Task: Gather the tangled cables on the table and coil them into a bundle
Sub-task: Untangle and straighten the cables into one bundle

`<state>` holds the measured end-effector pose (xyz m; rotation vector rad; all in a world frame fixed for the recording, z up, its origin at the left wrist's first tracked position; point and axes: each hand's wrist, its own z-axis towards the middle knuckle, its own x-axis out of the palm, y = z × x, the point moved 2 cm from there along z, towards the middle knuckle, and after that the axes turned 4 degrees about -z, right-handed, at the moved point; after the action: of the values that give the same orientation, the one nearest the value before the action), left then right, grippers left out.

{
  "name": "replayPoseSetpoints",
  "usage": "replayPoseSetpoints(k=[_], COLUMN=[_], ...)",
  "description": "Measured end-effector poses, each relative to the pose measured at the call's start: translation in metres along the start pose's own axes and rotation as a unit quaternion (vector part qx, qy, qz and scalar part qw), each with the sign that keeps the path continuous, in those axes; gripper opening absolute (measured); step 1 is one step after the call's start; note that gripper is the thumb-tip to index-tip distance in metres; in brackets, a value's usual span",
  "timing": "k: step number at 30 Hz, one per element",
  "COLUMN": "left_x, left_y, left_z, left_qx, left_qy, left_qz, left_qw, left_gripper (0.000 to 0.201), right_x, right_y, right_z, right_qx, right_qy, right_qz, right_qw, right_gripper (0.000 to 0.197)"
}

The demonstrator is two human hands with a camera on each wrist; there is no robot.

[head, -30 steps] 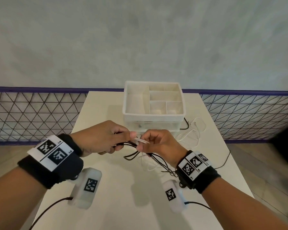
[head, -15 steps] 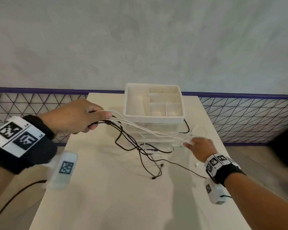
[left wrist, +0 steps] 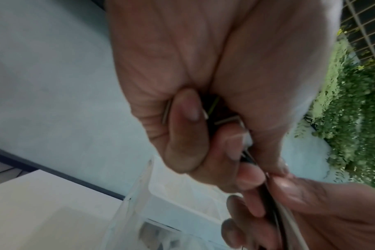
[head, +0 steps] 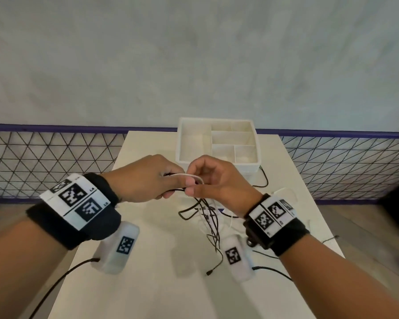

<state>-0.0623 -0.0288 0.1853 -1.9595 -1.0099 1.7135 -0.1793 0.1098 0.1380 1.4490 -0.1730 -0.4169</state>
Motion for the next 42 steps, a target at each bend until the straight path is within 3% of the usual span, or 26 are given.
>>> replayPoseSetpoints(k=[2,5,9,11,13,16,17,19,20,22,24,28,30,33,34,37,40,42], left_x=[-0.002,-0.009,-0.019,-0.030,-0.043,-0.058,-0.060,-0.059,-0.056,-0.049,-0.042,-0.024,-0.015,-0.013,-0.015,-0.019,-0.006,0.008], left_y=[-0.002,0.006,0.032,0.051,0.068,0.081,0.082,0.079,0.076,0.068,0.058,0.030,0.012,-0.001,0.001,0.025,0.056,0.071], left_z=[-0.002,-0.007,-0.014,-0.017,-0.021,-0.024,-0.023,-0.019,-0.016,-0.010,-0.004,0.006,0.010,0.010,0.008,-0.004,-0.013,-0.014], left_qx=[0.013,0.010,-0.035,-0.064,-0.082,-0.082,-0.081,-0.083,-0.079,-0.066,-0.052,-0.009,0.027,0.065,0.063,0.019,-0.027,-0.046], left_qy=[0.004,0.005,0.006,-0.013,-0.039,-0.080,-0.095,-0.119,-0.123,-0.122,-0.116,-0.066,-0.050,-0.039,-0.031,0.013,0.099,0.139], left_qz=[-0.005,0.003,0.014,0.041,0.079,0.131,0.140,0.158,0.165,0.166,0.150,0.122,0.101,0.081,0.088,0.124,0.162,0.188], left_qw=[1.000,1.000,0.999,0.997,0.993,0.985,0.982,0.977,0.975,0.976,0.981,0.990,0.993,0.994,0.994,0.992,0.981,0.971], left_gripper=[0.051,0.052,0.048,0.051,0.054,0.056,0.057,0.058,0.059,0.059,0.057,0.055,0.052,0.047,0.047,0.046,0.039,0.034], right_x=[0.007,0.004,-0.018,-0.034,-0.060,-0.099,-0.110,-0.122,-0.123,-0.117,-0.101,-0.050,-0.019,0.010,0.011,-0.001,-0.022,-0.033], right_y=[-0.007,-0.020,-0.043,-0.056,-0.081,-0.115,-0.124,-0.130,-0.133,-0.126,-0.101,-0.032,-0.013,-0.012,-0.017,-0.035,-0.048,-0.055], right_z=[0.005,-0.003,-0.030,-0.046,-0.061,-0.086,-0.094,-0.102,-0.103,-0.096,-0.079,-0.037,-0.017,0.001,0.000,-0.013,-0.028,-0.033], right_qx=[0.023,0.070,0.129,0.154,0.192,0.305,0.334,0.378,0.391,0.390,0.324,0.113,0.073,0.088,0.106,0.162,0.189,0.181], right_qy=[0.002,0.038,0.103,0.114,0.108,0.069,0.042,-0.002,0.002,0.028,0.017,-0.023,0.001,0.003,-0.004,0.020,0.038,0.044], right_qz=[0.100,0.118,0.000,-0.150,-0.363,-0.572,-0.586,-0.572,-0.565,-0.557,-0.552,-0.333,-0.227,-0.140,-0.129,-0.161,-0.170,-0.214], right_qw=[0.995,0.990,0.986,0.970,0.905,0.758,0.738,0.728,0.727,0.732,0.768,0.936,0.971,0.986,0.986,0.973,0.967,0.959], right_gripper=[0.024,0.027,0.034,0.045,0.057,0.060,0.053,0.029,0.033,0.054,0.064,0.086,0.081,0.021,0.015,0.027,0.042,0.037])
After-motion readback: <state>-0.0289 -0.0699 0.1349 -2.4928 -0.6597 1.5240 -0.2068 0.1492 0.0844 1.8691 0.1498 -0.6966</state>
